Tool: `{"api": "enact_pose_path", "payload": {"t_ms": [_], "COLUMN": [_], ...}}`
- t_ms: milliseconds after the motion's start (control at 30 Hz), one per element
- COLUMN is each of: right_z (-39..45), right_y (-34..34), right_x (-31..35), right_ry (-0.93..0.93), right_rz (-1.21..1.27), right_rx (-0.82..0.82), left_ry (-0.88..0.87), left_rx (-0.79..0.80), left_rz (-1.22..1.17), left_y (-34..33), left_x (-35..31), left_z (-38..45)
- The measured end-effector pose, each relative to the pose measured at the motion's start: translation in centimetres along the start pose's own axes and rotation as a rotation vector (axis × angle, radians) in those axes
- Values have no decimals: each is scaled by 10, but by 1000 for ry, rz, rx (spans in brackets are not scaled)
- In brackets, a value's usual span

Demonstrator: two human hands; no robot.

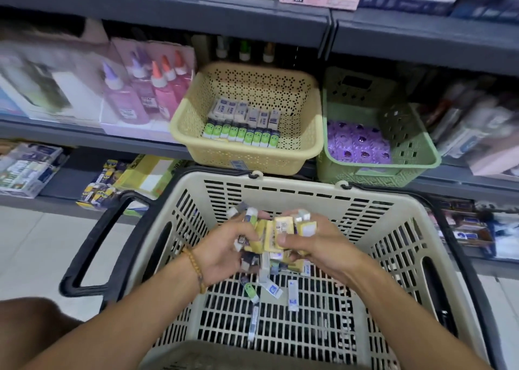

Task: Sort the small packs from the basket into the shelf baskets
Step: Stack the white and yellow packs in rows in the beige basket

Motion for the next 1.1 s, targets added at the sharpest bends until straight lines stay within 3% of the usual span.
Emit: {"api": "enact_pose_path", "payload": {"t_ms": [167, 300, 400, 567, 767, 967, 1100], "right_z": [-22, -33, -37, -41, -40, -41, -37], "right_y": [-9, -18, -23, -28, -37, -41, -43], "right_x": [20, 31, 38, 43, 49, 59, 64], "right_ry": [119, 130, 143, 94, 73, 96, 125], "right_rz": [-150, -207, -141, -24, -106, 114, 104], "right_rx": [17, 27, -51, -49, -75, -88, -148], "left_ry": [-48, -3, 42, 48, -16, -66, -77], "left_rx": [-20, -23, -23, 9, 1, -18, -32], "left_rz": [133, 84, -59, -123, -169, -204, -258], "left_y": [-2, 0, 6, 10, 11, 11, 11], "left_x": [3, 8, 9, 8, -2, -15, -23], "left_z": [-20, -28, -31, -32, -37, -44, -45]}}
Point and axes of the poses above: each hand's wrist, its own z-axis towards the middle knuckle, its own y-axis out of the back of the hand, x = y × z, the point moved 1 cm from there along z, towards the middle knuckle, and after that the axes turned 14 degrees about -x, right-handed, at the moved point
